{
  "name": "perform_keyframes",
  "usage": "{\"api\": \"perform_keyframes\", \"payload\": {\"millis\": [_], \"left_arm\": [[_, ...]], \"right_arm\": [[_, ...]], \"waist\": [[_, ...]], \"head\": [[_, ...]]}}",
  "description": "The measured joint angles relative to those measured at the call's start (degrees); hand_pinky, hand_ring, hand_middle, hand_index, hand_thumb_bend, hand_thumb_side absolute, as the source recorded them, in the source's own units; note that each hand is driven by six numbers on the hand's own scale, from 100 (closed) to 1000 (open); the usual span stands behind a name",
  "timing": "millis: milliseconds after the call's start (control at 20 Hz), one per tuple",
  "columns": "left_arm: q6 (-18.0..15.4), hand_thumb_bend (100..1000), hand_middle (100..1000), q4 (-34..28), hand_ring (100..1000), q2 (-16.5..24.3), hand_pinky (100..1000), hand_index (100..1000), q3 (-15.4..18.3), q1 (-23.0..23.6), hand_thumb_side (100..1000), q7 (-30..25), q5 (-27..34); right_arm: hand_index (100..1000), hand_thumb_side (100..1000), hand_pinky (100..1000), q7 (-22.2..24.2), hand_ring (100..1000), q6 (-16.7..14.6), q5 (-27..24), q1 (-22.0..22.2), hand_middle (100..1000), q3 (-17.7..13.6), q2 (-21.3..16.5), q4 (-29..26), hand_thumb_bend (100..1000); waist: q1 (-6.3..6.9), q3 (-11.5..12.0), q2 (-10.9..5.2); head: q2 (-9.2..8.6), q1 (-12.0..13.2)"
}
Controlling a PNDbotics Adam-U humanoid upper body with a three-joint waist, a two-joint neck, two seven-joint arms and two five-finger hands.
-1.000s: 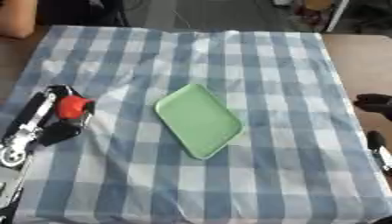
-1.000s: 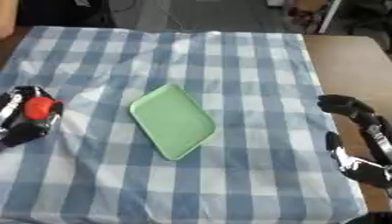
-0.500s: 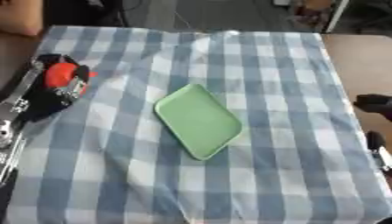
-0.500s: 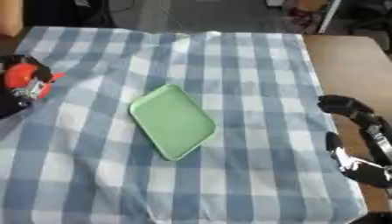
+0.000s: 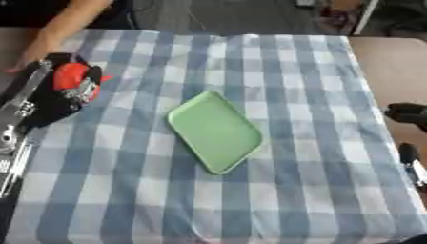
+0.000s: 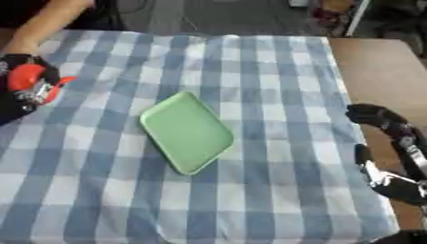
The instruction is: Pick up objects on the table and place them in the box.
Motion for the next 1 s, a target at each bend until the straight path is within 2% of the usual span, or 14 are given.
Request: {"api": "perform_keyframes", "payload": {"millis": [200, 450, 1000], "left_arm": [[-0.19, 100, 256, 0.17, 296, 0.00, 579, 284, -0.44, -0.36, 487, -0.23, -0.04], [-0.99, 100, 257, 2.66, 300, 0.17, 583, 292, -2.45, -4.48, 470, -1.56, -0.59], [-6.80, 100, 253, 17.93, 305, 0.46, 592, 306, -8.80, -17.02, 433, -5.91, -6.84]], "right_arm": [[843, 451, 833, 0.00, 829, 0.00, 0.00, 0.00, 855, 0.00, 0.00, 0.00, 100], [843, 450, 833, 0.02, 829, 0.02, -0.06, 0.00, 855, 0.02, 0.00, 0.01, 100], [843, 455, 832, 0.48, 829, 0.48, -0.62, -0.04, 855, 0.41, 0.03, 0.02, 100]], "waist": [[0.00, 0.00, 0.00], [0.00, -0.09, -0.04], [-0.24, -0.79, -0.05]], "head": [[0.00, 0.00], [-0.02, 0.02], [-0.04, 0.77]]}}
